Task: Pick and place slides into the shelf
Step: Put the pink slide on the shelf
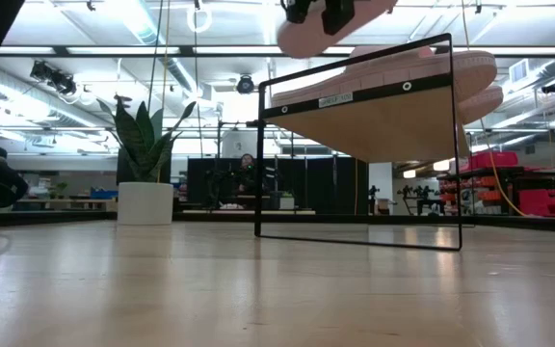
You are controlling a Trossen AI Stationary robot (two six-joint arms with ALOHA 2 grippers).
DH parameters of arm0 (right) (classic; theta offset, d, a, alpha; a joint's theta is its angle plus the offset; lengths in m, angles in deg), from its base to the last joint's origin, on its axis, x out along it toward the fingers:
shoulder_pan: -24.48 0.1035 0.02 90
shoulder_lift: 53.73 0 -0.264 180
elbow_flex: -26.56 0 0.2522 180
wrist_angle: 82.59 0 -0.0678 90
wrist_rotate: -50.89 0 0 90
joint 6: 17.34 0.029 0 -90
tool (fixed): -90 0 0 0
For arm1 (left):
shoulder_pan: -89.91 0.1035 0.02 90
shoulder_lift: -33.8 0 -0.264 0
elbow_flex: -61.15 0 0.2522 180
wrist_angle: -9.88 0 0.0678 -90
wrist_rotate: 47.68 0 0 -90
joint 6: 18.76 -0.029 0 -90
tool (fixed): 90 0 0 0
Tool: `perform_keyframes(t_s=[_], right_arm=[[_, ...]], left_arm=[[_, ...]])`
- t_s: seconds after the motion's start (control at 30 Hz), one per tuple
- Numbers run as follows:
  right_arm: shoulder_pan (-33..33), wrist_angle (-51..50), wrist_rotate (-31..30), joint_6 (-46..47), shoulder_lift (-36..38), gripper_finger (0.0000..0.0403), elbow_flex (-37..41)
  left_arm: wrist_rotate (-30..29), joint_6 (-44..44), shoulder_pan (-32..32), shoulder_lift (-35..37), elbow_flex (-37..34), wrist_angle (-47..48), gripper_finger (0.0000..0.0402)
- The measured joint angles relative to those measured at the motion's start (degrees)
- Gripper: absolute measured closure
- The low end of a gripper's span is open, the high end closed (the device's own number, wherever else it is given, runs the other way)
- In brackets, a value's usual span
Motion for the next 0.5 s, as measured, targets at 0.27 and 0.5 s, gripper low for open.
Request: perform_keyframes(t_s=[0.27, 0.5], right_arm=[[-1.4, 4.7, 3.9, -10.2, 0.5, 0.0242, 0.0], [-1.4, 6.7, 10.0, -15.2, -0.3, 0.0217, 0.0]], left_arm=[[-6.2, -1.1, -3.6, 0.0, 0.0, -0.8, 0.0322], [-7.3, -2.4, -3.7, 0.0, 0.0, -1.9, 0.0322]])
